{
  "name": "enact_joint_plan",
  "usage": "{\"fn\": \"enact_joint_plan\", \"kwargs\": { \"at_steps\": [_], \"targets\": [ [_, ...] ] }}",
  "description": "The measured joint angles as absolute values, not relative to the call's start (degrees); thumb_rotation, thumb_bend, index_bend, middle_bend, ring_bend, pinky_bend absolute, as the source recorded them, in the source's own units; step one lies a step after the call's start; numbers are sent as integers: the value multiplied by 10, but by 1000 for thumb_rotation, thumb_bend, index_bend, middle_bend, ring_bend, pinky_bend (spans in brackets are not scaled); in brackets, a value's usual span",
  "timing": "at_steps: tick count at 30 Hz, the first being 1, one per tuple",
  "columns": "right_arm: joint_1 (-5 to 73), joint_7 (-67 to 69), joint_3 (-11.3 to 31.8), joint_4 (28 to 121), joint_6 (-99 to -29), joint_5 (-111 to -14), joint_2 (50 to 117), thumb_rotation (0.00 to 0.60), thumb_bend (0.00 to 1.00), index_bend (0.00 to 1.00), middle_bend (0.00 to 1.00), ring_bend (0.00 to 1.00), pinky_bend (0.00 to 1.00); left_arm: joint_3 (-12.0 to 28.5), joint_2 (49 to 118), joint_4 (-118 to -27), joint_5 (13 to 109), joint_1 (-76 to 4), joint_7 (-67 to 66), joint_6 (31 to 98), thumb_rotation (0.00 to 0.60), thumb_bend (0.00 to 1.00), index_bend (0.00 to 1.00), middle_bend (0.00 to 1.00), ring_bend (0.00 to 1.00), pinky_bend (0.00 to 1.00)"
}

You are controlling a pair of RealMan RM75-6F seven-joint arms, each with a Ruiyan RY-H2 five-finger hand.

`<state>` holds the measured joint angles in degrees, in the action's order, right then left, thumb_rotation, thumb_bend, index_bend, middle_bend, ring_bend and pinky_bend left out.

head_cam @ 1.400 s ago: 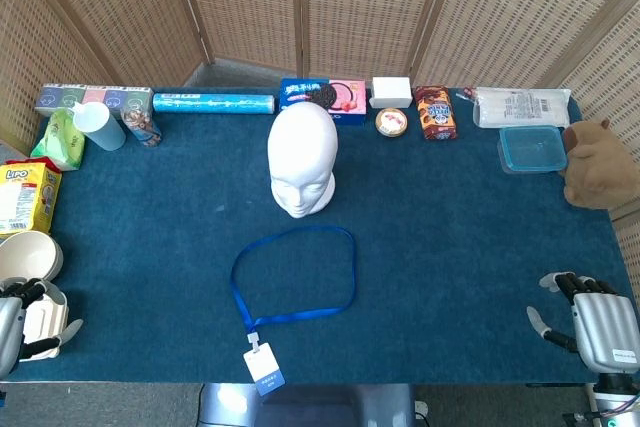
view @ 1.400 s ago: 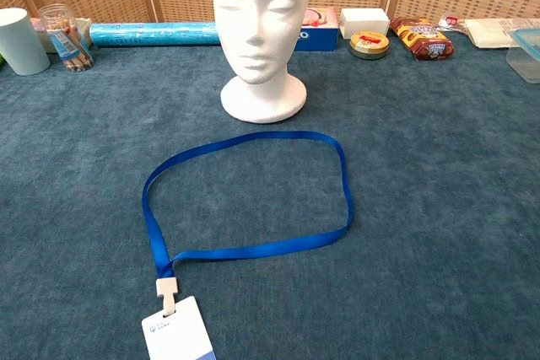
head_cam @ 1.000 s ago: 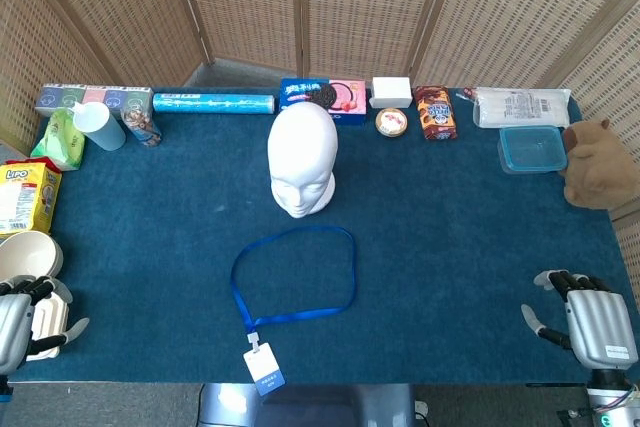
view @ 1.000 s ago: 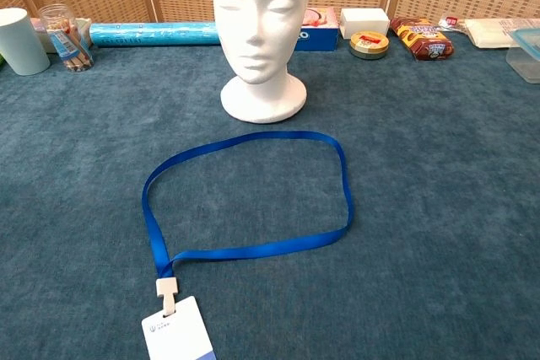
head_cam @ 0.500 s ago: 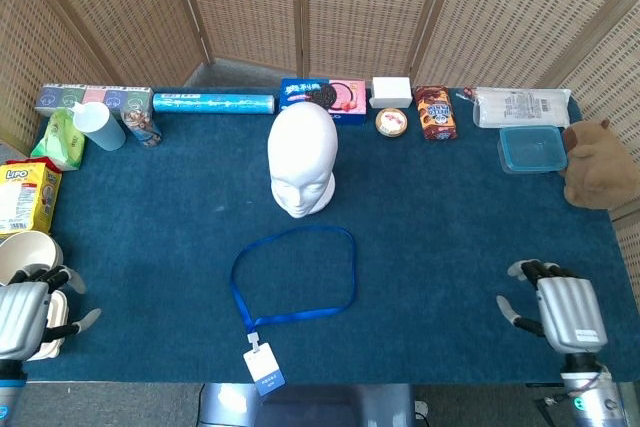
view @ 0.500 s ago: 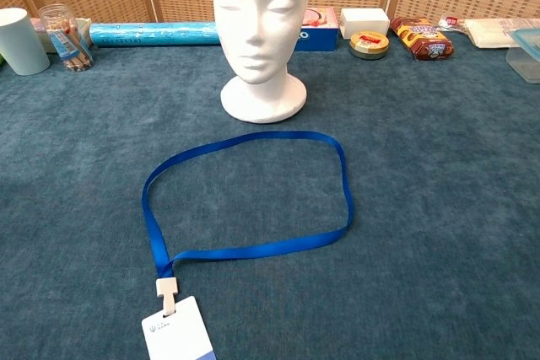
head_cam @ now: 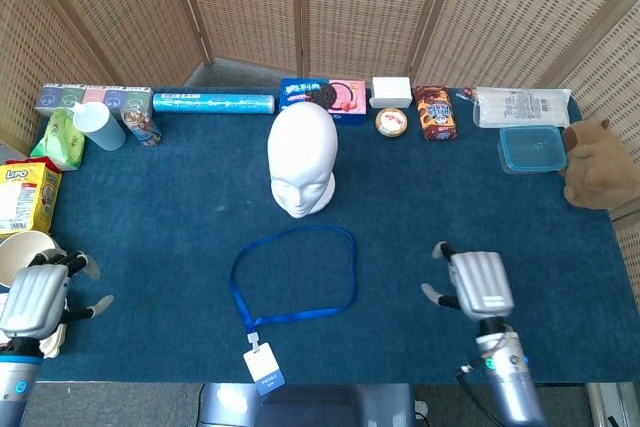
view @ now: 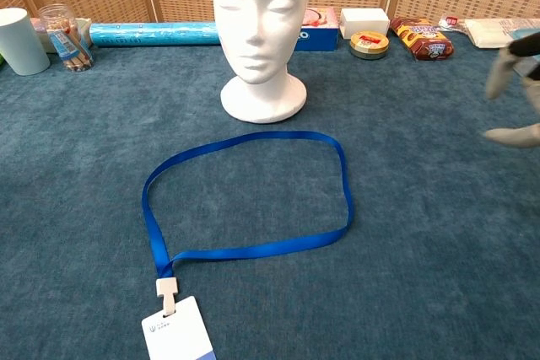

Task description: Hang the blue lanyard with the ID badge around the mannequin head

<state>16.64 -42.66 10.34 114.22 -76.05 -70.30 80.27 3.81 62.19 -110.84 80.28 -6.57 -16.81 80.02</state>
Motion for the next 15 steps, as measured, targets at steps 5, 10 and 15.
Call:
{"fn": "enact_joint_plan", "kwargs": {
  "at_steps": [5,10,15],
  "targets": [
    [204,-467,117,1137,-746,-663,849,435,266,419,829,1000,1000,47,625,-1108,795,-85,-179,783,531,168,538,483,455,243],
    [243,-498,133,1123,-734,-616,894,434,279,419,901,1000,1000,59,628,-1106,781,-105,-188,767,531,168,537,483,455,243],
    [282,-517,152,1097,-724,-567,934,438,279,419,941,1000,1000,66,631,-1105,771,-120,-199,757,530,169,538,483,455,243]
  ]
}}
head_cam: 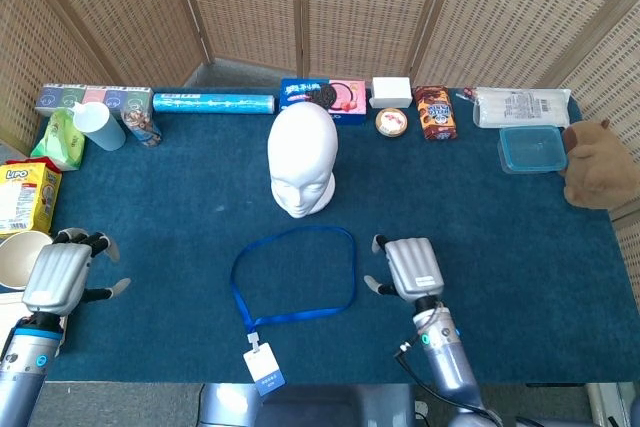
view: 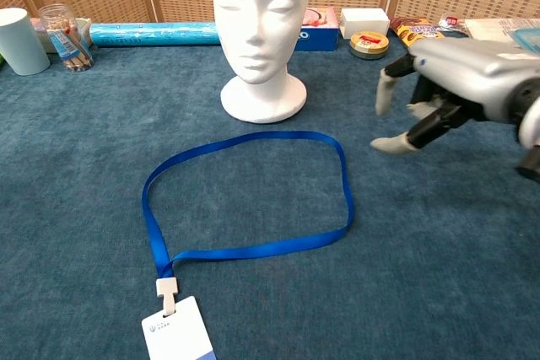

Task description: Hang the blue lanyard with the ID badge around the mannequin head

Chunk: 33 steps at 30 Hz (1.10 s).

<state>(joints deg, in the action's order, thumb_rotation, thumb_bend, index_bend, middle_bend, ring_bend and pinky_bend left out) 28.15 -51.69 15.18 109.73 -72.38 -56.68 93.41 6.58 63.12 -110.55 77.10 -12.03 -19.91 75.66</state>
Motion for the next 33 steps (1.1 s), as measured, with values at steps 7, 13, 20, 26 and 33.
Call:
{"fn": "enact_joint_plan", "kwargs": {
  "at_steps": [7,13,20,26,33],
  "targets": [
    [323,-537,167,1061,-714,-514,974,434,279,419,957,1000,1000,71,632,-1107,763,-134,-208,749,531,168,538,483,455,243],
    [362,-566,175,1008,-711,-473,1018,435,279,419,957,1000,1000,72,628,-1110,752,-142,-214,746,535,168,537,483,455,243],
    [410,-593,196,939,-733,-434,1075,437,275,419,957,1000,1000,67,626,-1110,746,-144,-214,746,534,169,538,483,455,243],
    [440,-604,211,895,-743,-409,1101,435,275,419,957,1000,1000,62,628,-1107,741,-147,-213,744,533,168,538,483,455,243],
    [459,-603,220,850,-743,-387,1118,437,275,419,957,1000,1000,59,628,-1104,735,-148,-211,745,533,169,538,483,455,243]
  ]
}}
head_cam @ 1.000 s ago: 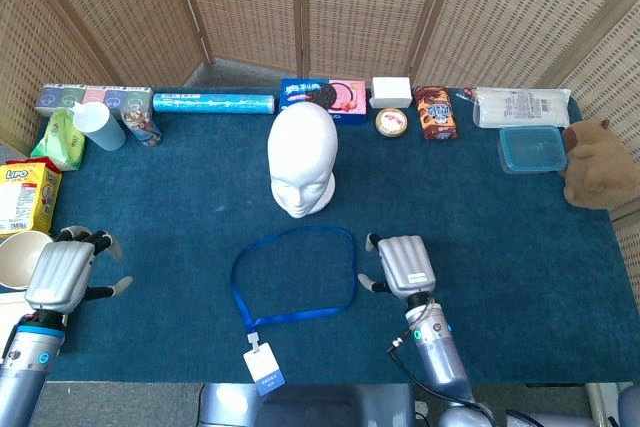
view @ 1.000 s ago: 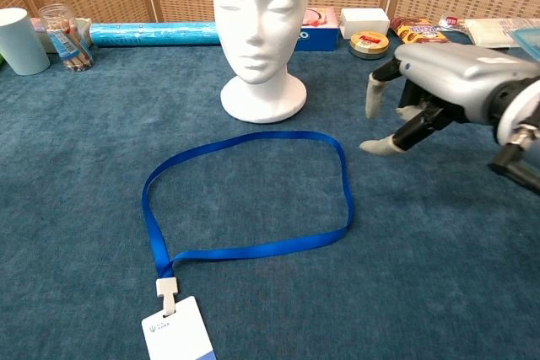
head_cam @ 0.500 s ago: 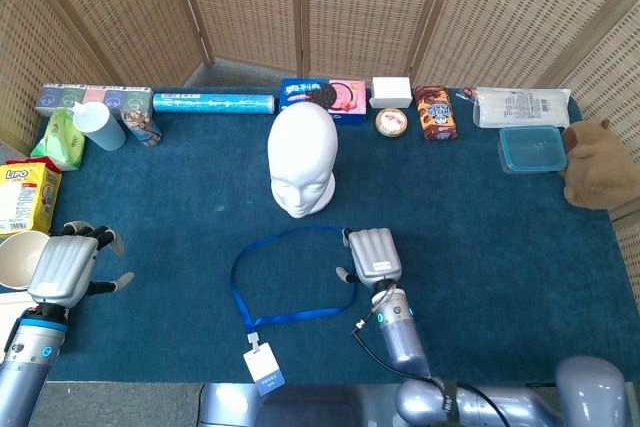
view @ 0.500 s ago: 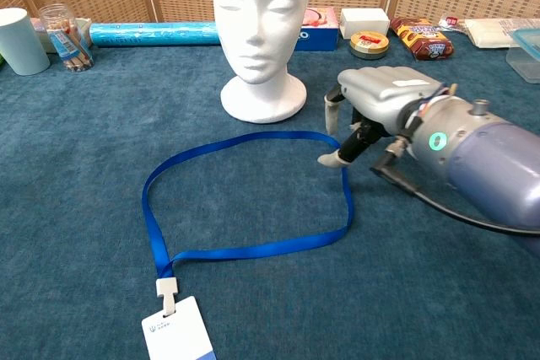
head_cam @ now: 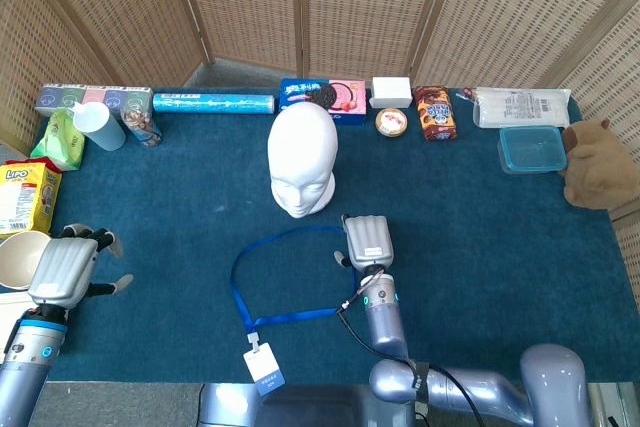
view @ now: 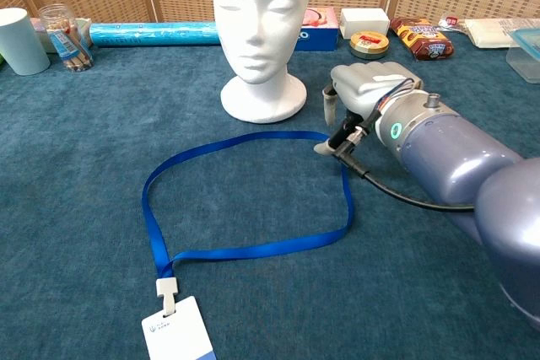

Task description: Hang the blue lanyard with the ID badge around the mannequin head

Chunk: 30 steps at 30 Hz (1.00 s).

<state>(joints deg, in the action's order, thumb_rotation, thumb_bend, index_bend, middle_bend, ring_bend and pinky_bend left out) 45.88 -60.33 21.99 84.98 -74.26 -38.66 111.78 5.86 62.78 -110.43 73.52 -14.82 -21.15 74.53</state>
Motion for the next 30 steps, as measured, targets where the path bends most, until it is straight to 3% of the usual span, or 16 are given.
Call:
{"fn": "enact_joint_plan", "kwargs": {
  "at_steps": [13,30],
  "targets": [
    [486,-595,226,780,-722,-352,1134,435,276,419,957,1000,1000,52,626,-1106,729,-150,-215,750,534,169,538,483,455,244],
    [485,-602,208,771,-733,-335,1129,437,309,459,957,1000,1000,46,630,-1103,736,-152,-209,752,535,170,537,483,455,243]
  ]
}}
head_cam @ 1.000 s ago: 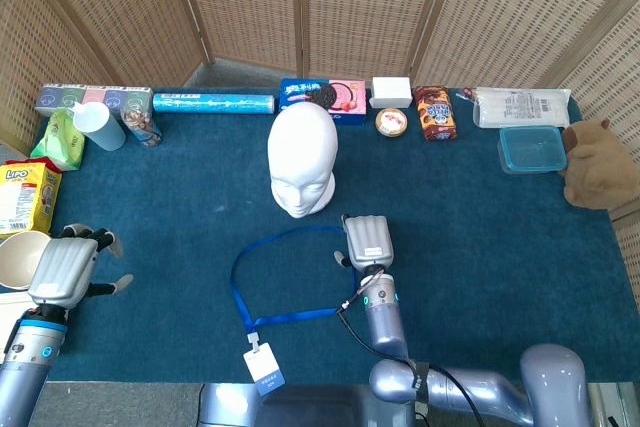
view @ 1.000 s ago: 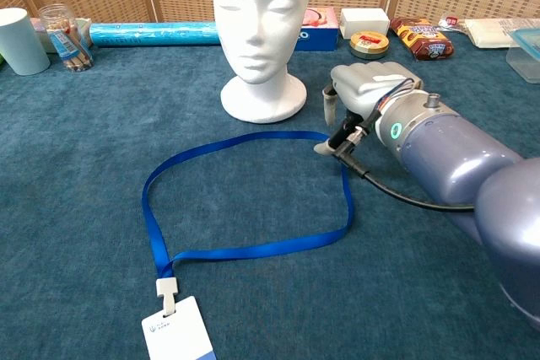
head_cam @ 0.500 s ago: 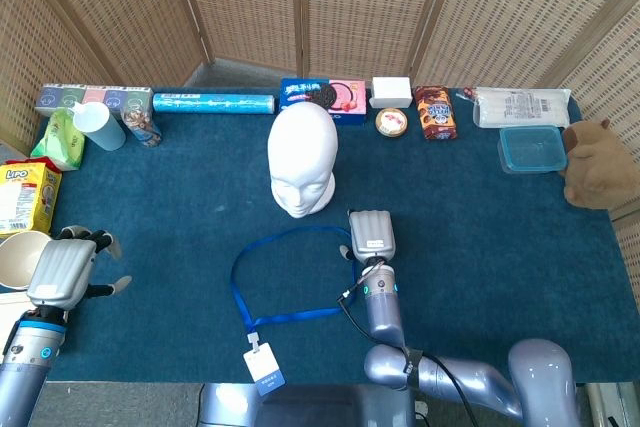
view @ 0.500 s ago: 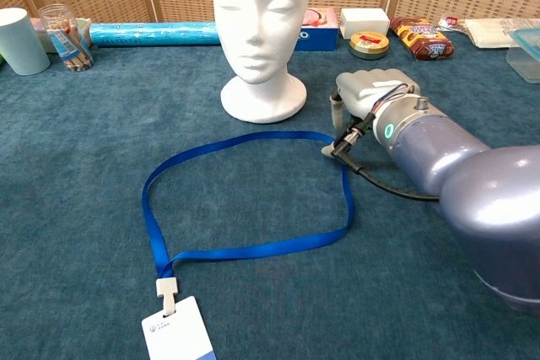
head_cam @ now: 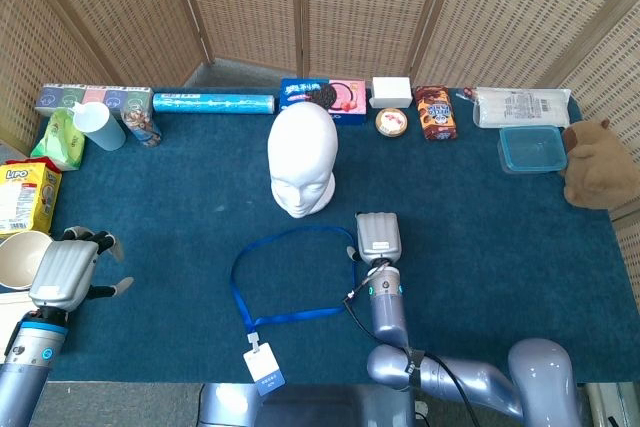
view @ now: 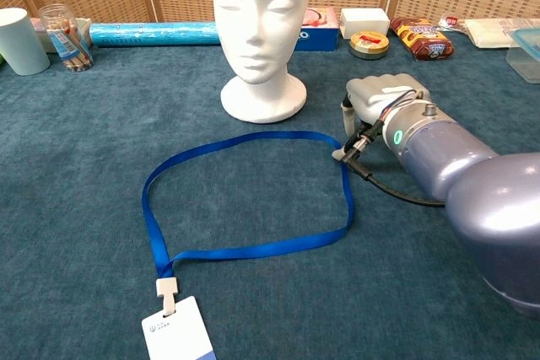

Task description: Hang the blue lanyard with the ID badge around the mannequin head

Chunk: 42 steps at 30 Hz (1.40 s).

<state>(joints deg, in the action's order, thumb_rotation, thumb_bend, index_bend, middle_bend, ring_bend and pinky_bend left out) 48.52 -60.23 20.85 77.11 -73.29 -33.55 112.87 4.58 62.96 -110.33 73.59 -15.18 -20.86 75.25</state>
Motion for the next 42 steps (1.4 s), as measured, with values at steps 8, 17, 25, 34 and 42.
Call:
{"fn": "enact_joint_plan", "kwargs": {
  "at_steps": [8,17,25,34,42],
  "targets": [
    [490,-613,203,764,-723,-323,1130,440,346,481,957,1000,1000,42,633,-1104,746,-153,-207,754,532,169,538,483,455,244],
    [494,-615,205,768,-725,-317,1129,439,391,497,957,1000,1000,40,631,-1099,744,-150,-199,758,533,169,538,483,455,243],
    [501,-620,205,775,-728,-315,1129,437,393,499,957,1000,1000,38,631,-1097,745,-147,-191,761,533,170,538,483,455,244],
    [507,-629,205,769,-726,-304,1131,437,392,499,957,1000,1000,36,630,-1091,745,-143,-182,763,529,169,538,483,455,244],
    [515,-634,207,763,-724,-299,1136,497,406,524,957,1000,1000,35,630,-1087,747,-140,-175,764,534,169,537,483,455,244]
  ]
}}
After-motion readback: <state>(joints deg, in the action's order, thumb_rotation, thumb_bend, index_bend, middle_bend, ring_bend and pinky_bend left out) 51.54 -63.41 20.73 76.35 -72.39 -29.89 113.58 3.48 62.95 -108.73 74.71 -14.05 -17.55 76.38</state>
